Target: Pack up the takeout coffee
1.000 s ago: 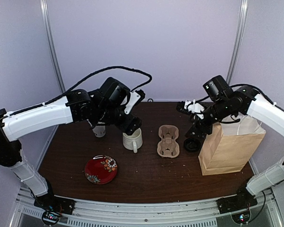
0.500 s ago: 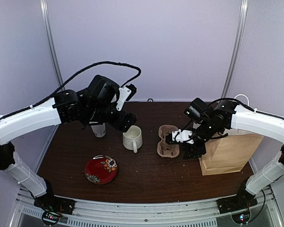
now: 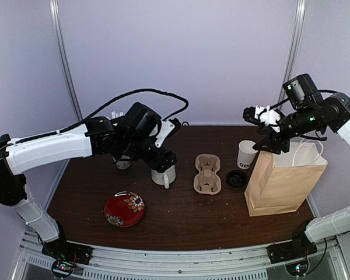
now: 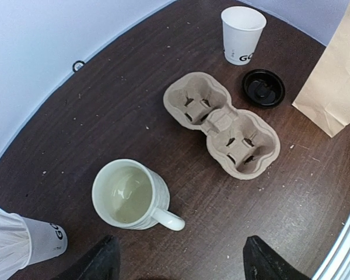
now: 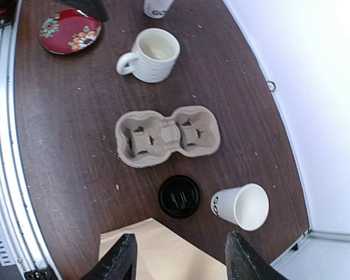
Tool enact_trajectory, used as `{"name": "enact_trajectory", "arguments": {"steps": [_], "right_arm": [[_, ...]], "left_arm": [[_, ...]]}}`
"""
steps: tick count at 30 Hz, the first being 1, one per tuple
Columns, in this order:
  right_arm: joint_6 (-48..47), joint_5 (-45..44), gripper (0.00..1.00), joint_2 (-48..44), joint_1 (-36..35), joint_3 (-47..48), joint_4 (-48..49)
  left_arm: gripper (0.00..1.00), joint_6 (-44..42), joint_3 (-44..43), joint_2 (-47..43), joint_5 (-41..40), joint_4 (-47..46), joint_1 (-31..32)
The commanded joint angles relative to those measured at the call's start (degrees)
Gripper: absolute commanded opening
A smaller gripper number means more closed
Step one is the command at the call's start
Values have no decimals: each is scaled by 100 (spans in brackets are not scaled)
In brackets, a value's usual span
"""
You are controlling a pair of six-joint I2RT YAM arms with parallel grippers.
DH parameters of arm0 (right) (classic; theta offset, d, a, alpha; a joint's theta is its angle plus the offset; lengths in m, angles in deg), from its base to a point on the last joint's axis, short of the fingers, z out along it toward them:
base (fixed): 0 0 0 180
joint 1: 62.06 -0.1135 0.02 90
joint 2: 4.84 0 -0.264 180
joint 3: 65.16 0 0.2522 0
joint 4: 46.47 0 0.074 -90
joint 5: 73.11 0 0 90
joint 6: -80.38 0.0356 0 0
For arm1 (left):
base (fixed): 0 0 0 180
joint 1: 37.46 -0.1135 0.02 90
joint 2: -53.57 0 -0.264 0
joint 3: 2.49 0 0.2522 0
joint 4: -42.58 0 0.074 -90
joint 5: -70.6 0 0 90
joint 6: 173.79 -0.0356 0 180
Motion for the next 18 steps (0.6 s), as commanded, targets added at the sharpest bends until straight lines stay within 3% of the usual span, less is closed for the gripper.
{"name": "enact_trajectory", "arguments": {"steps": [1,5,10,18], "right_arm": [[153,-122,52,110,557,2,15],[693,332,50,604,497,286,258],[978,-1196,48,1615,-200,834,380],[1656,-2521,42,3198,-270,1796,363]], "left_arm": [[75,-138,-190,170,556,-300,6],[74,-105,-186,238,639,-338,6],[73,44,-7,31,427,-346,0],[74,243,544,-570,-84,-382,3]]}}
